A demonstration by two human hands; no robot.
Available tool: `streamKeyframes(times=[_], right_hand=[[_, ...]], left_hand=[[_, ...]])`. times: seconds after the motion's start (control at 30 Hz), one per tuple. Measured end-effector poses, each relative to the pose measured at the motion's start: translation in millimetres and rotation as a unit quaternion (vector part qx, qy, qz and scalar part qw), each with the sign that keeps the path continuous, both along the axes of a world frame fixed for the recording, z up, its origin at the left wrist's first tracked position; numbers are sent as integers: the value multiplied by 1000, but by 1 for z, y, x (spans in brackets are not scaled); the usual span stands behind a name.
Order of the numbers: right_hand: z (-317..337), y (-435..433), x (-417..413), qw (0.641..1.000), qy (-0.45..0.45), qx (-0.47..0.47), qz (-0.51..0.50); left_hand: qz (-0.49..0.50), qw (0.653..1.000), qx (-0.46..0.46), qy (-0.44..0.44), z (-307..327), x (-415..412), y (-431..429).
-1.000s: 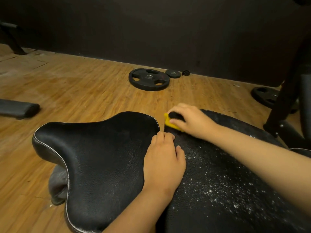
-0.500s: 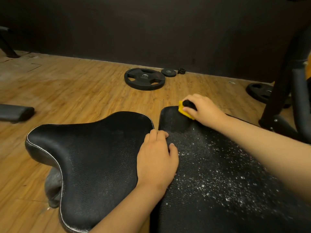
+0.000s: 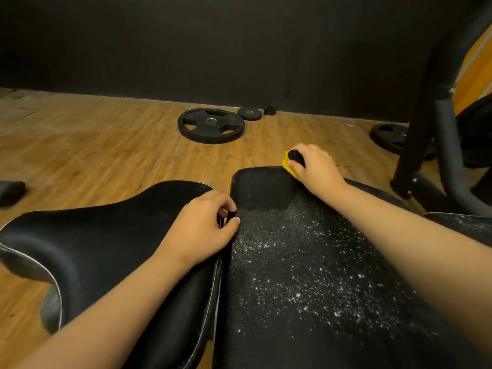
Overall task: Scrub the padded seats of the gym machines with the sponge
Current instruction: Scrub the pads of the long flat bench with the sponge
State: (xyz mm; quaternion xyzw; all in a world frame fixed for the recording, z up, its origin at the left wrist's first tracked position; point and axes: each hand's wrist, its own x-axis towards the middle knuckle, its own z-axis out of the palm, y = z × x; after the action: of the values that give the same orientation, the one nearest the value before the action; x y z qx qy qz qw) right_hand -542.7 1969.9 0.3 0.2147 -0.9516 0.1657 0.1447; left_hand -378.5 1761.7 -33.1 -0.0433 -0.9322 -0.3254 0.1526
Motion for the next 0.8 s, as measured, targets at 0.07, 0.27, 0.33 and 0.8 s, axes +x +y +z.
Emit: streamKeyframes(times=[0.07, 0.27, 0.33, 0.8], right_hand=[[-3, -8, 8, 1000, 6, -22, -1], [-6, 41, 42, 988, -29, -24, 148], [-4, 62, 18, 998, -34, -12, 58], [-10, 100, -2, 994, -46, -57, -77]], left_hand=[[3, 1000, 15, -1, -1, 0, -1], [24, 997, 66, -24, 0, -1, -4], [26, 997, 66, -29, 0, -1, -3], [23, 999, -15, -18, 4, 3, 2]])
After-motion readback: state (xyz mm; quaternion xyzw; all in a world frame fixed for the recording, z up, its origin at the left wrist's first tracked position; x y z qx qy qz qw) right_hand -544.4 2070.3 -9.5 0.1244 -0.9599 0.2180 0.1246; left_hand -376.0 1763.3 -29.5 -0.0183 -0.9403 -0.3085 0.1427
